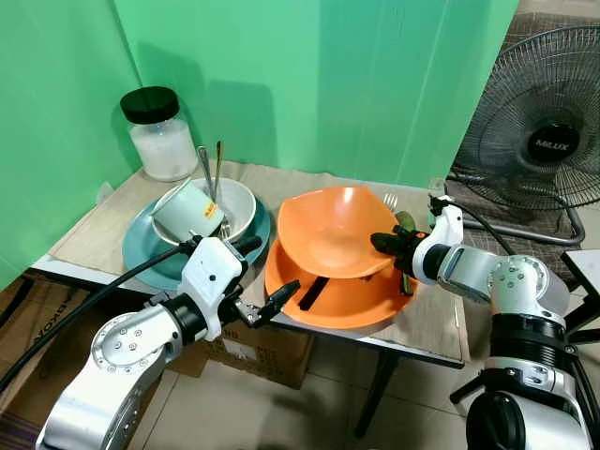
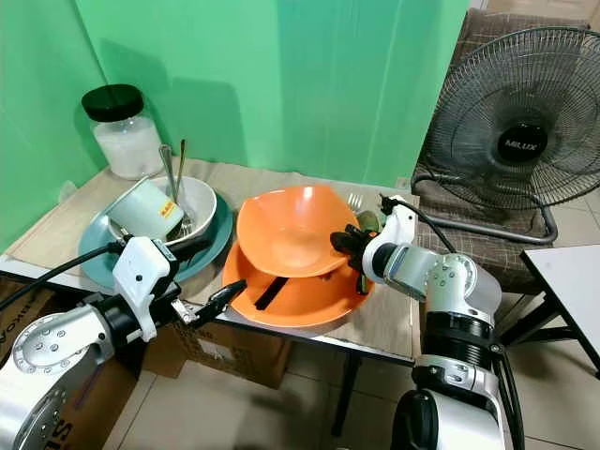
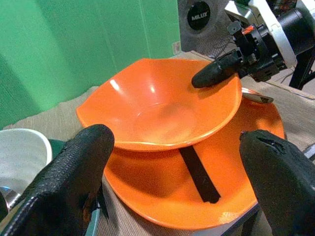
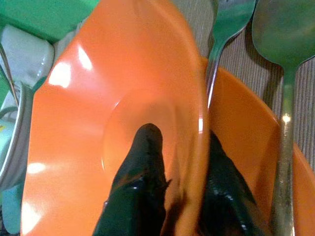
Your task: Setting the table
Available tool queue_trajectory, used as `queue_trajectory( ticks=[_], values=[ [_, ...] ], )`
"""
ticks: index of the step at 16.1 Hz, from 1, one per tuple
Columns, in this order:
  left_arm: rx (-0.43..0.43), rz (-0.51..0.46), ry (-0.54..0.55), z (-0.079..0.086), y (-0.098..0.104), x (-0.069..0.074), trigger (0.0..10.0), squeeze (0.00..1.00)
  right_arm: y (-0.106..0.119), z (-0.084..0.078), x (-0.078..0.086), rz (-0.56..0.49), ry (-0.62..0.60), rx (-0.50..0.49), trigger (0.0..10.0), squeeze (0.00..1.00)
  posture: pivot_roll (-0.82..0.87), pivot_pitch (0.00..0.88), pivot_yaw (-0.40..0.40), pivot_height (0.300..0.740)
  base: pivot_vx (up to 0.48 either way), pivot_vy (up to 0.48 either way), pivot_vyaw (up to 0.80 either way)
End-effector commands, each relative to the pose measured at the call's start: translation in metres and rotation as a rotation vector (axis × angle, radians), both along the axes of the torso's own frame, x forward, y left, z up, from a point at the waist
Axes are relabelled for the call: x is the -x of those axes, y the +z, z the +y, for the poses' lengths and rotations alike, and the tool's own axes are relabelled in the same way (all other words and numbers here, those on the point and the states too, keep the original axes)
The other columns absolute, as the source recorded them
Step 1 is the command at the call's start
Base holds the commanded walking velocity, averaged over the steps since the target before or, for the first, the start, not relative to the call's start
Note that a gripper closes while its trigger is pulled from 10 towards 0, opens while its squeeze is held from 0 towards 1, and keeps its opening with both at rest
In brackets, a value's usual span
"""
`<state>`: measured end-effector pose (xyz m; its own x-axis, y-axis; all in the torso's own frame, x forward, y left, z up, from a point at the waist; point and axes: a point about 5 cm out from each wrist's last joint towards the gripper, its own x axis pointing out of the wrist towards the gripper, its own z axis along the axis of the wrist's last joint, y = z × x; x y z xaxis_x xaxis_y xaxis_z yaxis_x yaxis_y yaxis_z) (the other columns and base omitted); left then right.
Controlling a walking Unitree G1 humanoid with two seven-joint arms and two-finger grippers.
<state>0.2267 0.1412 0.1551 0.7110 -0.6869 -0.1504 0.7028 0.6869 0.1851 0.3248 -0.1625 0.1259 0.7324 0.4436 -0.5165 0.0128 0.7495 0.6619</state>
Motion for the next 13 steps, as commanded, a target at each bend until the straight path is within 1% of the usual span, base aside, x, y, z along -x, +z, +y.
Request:
queue_trajectory(
  ticks=[1, 6, 8, 10, 12, 13],
  values=[
    [-0.021, -0.014, 0.001, 0.002, 0.002, -0.003, 10.0, 0.00, 0.009, 0.001, -0.005, -0.033, -0.012, -0.015, 0.0, 0.00, -0.10, 0.000, 0.024, 0.740, 0.000, 0.000, 0.00],
    [-0.029, -0.020, -0.002, 0.003, 0.002, -0.005, 10.0, 0.00, 0.011, 0.002, -0.007, -0.041, -0.029, -0.054, 0.0, 0.00, -0.10, 0.000, 0.031, 0.740, 0.000, 0.000, 0.00],
    [-0.034, -0.028, -0.004, 0.004, 0.004, -0.006, 10.0, 0.00, 0.016, 0.000, -0.006, -0.059, -0.054, -0.097, 0.0, 0.00, -0.09, 0.000, 0.039, 0.740, 0.000, 0.000, 0.00],
    [-0.024, -0.046, 0.010, 0.008, 0.008, -0.007, 10.0, 0.00, 0.025, -0.007, -0.003, -0.111, -0.085, -0.105, 0.0, 0.00, -0.09, 0.000, 0.049, 0.740, 0.000, 0.000, 0.00],
    [0.030, -0.079, 0.058, 0.012, 0.017, -0.011, 10.0, 0.00, 0.040, -0.015, 0.003, -0.205, -0.106, -0.094, 0.0, 0.00, -0.09, 0.000, 0.065, 0.740, 0.000, 0.000, 0.00],
    [0.058, -0.101, 0.095, 0.015, 0.022, -0.014, 10.0, 0.00, 0.049, -0.017, 0.008, -0.272, -0.112, -0.071, 0.0, 0.00, -0.10, 0.000, 0.079, 0.740, 0.000, 0.000, 0.00]
  ],
)
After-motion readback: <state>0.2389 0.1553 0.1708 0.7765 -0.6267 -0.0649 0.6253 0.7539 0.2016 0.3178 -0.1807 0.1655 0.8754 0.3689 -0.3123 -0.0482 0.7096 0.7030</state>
